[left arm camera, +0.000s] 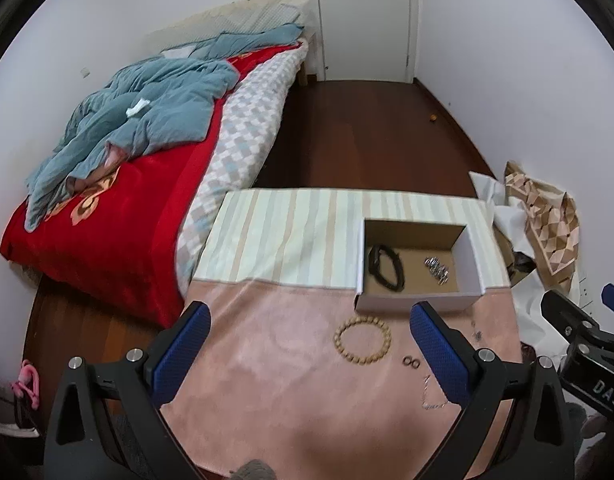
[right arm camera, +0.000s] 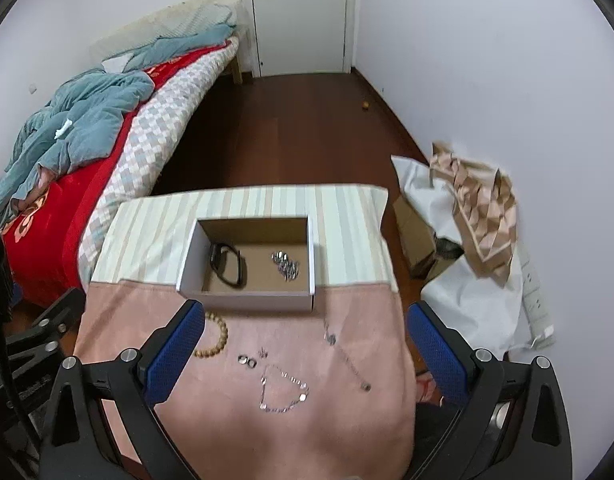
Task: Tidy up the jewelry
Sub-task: 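Grasp the wooden bead bracelet with the left gripper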
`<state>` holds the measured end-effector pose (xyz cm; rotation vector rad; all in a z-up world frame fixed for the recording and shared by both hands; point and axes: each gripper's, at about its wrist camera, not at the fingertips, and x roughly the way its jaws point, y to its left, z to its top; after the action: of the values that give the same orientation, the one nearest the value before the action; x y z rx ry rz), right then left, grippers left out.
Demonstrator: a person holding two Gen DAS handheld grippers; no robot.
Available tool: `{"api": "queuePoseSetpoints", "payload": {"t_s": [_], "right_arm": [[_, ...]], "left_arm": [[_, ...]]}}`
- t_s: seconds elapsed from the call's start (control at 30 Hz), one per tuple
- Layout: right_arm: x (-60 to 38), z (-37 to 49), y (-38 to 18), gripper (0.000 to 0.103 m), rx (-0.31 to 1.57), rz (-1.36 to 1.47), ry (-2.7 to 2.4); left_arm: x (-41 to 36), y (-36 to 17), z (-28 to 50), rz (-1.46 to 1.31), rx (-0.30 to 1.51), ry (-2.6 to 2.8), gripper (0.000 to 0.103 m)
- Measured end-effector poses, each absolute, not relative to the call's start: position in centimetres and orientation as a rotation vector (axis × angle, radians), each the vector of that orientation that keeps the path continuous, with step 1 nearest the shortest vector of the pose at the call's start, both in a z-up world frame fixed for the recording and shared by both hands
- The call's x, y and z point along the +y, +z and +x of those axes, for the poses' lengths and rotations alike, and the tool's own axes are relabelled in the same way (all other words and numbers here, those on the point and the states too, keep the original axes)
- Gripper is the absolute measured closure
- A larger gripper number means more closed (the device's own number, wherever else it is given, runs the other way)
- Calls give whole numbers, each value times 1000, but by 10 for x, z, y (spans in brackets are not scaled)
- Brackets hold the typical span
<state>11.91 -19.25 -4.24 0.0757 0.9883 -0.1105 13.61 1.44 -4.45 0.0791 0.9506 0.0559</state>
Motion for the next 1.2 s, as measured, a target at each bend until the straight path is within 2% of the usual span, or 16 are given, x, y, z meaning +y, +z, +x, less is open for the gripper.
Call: {"api": "queuePoseSetpoints", "payload": {"t_s": [0.33,0.47,0.7,0.8,0.83,0.93,1.0,1.07,1.13,1.2], "right_arm": [[-219,109,-170,1,1253,239,-106],[-244,97,-203,2,1292,327,-151],[-269,100,-219,20,1275,389,-216],[-280,108,-221,22,1268,404,-237],[-282,111,-223,27,1270,407,-239],[-285,124,-229,29,1283,391,-228],[-283,132,-233,31,1281,364,-212],[-279,141,-237,31,1282,326,-200],[-273,150,-242,32,1278,290,-187],[-270,156,-247,32,1284,259,-181]], "left_arm": [[32,-143,133,128,1164,155,1],[38,-177,141,117,1235,178,1],[33,-215,177,54,1326,141,2],[25,-230,193,54,1353,117,2],[21,-235,200,62,1362,106,3],[11,-248,213,100,1380,89,14],[7,-255,218,121,1389,80,28],[5,-254,219,128,1365,65,33],[3,-252,219,111,1358,34,46],[1,-251,218,103,1351,3,71]]}}
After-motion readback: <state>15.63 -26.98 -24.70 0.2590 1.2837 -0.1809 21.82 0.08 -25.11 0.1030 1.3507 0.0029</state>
